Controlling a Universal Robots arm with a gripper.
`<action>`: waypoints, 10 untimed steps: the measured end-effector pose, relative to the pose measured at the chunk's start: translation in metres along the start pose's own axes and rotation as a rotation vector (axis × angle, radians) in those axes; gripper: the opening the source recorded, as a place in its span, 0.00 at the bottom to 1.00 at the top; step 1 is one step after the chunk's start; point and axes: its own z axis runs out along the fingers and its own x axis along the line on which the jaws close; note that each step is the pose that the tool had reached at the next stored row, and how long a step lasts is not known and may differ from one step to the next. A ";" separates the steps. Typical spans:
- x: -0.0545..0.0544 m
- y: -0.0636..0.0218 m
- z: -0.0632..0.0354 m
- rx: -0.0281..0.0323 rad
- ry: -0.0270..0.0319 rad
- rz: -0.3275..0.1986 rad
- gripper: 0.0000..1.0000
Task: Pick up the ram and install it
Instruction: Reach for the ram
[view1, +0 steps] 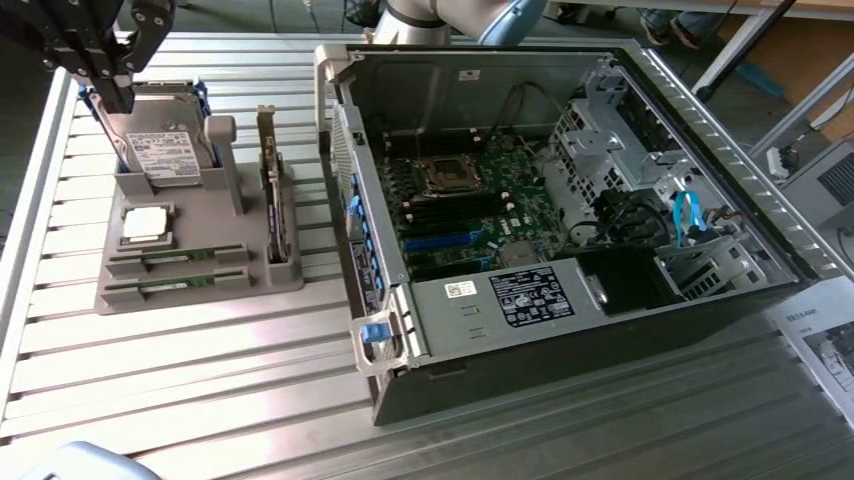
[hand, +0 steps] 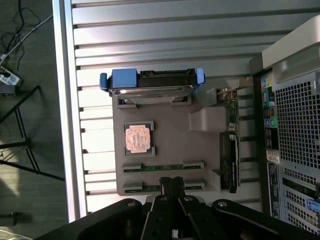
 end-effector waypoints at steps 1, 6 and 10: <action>0.000 -0.0009 0.0000 0.0000 0.0000 0.000 0.10; -0.001 -0.0056 -0.0003 0.0000 0.0000 0.000 0.10; -0.001 -0.0092 -0.0004 0.0002 0.0001 0.000 0.10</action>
